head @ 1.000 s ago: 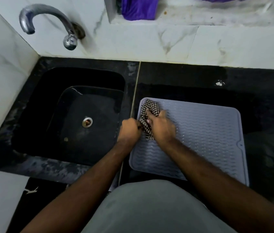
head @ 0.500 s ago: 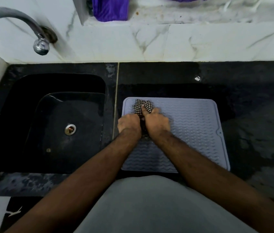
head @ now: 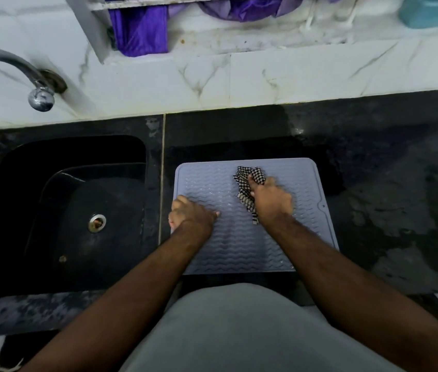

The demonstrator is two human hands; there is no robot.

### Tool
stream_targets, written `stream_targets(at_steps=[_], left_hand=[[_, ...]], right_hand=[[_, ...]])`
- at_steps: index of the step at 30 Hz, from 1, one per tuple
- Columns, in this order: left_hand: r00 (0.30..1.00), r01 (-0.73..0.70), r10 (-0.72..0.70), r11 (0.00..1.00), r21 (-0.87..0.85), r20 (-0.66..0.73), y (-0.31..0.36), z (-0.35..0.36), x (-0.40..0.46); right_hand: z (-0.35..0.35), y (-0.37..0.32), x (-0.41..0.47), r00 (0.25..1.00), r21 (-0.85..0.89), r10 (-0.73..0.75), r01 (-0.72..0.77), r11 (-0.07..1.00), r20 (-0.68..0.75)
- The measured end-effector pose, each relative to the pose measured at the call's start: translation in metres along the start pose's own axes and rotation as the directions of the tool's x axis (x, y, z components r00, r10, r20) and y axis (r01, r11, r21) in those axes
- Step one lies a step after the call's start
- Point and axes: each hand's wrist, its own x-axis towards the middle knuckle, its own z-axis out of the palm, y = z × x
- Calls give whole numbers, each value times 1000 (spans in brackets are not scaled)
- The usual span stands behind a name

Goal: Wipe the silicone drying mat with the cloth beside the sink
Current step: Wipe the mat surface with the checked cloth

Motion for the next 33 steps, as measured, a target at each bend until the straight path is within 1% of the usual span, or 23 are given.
stream_targets(at_steps=[1, 2, 3, 4, 5, 6, 7, 8, 9, 11, 13, 16, 19, 23, 25, 27, 33], left_hand=[[999, -21, 19, 999, -37, -41, 3, -4, -4], [992, -68, 61, 995, -66, -114, 8, -7, -8], [970, -150, 127, 984, -99, -205, 15, -9, -12], [933, -273, 228, 952, -135, -280, 24, -8, -14], [891, -408, 346, 894, -184, -294, 34, -6, -16], [856, -507, 449, 825, -248, -258, 43, -4, -18], [836, -548, 513, 773, -319, -194, 52, -2, -19], [832, -547, 536, 746, -380, -146, 59, 2, -20], [844, -523, 523, 751, -403, -121, 63, 5, -21], [874, -483, 466, 804, -345, -138, 69, 10, -24], [889, -457, 436, 841, -288, -139, 73, 8, -27], [922, -385, 380, 873, -299, -79, 82, -2, -29], [949, -310, 312, 911, -271, -38, 98, -13, -33], [964, -252, 263, 948, -192, 30, 118, -18, -35], [970, -227, 238, 958, -174, 45, 126, -15, -35], [974, -212, 223, 963, -169, 45, 131, -13, -35], [978, -188, 202, 966, -178, 61, 135, -15, -35]], right_hand=[[0, 3, -1, 1000, -8, -3, 3, 1000, 3], [0, 6, -2, 1000, -8, -12, 12, 1000, 12], [0, 8, -2, 999, 4, -25, 25, 1000, 19], [-1, 10, -2, 999, 17, -37, 36, 999, 29], [-2, 11, -1, 998, 32, -48, 47, 998, 35], [-2, 11, 0, 997, 43, -57, 55, 998, 43], [-2, 12, 0, 997, 56, -59, 56, 997, 52], [-2, 12, 0, 997, 71, -57, 53, 996, 55], [-3, 12, 1, 997, 84, -55, 51, 995, 46], [-2, 13, 1, 998, 95, -56, 53, 994, 36], [0, 19, 0, 998, 86, -62, 59, 995, 31], [3, 36, -4, 998, 53, -65, 64, 996, 10], [3, 57, -3, 998, 28, -52, 51, 998, 19], [2, 88, -6, 999, -2, -29, 29, 1000, 40], [3, 102, -8, 1000, -19, -2, 2, 1000, 9], [5, 115, -9, 999, -28, 35, -36, 999, -23], [6, 145, -15, 994, -45, 94, -96, 994, -46]])
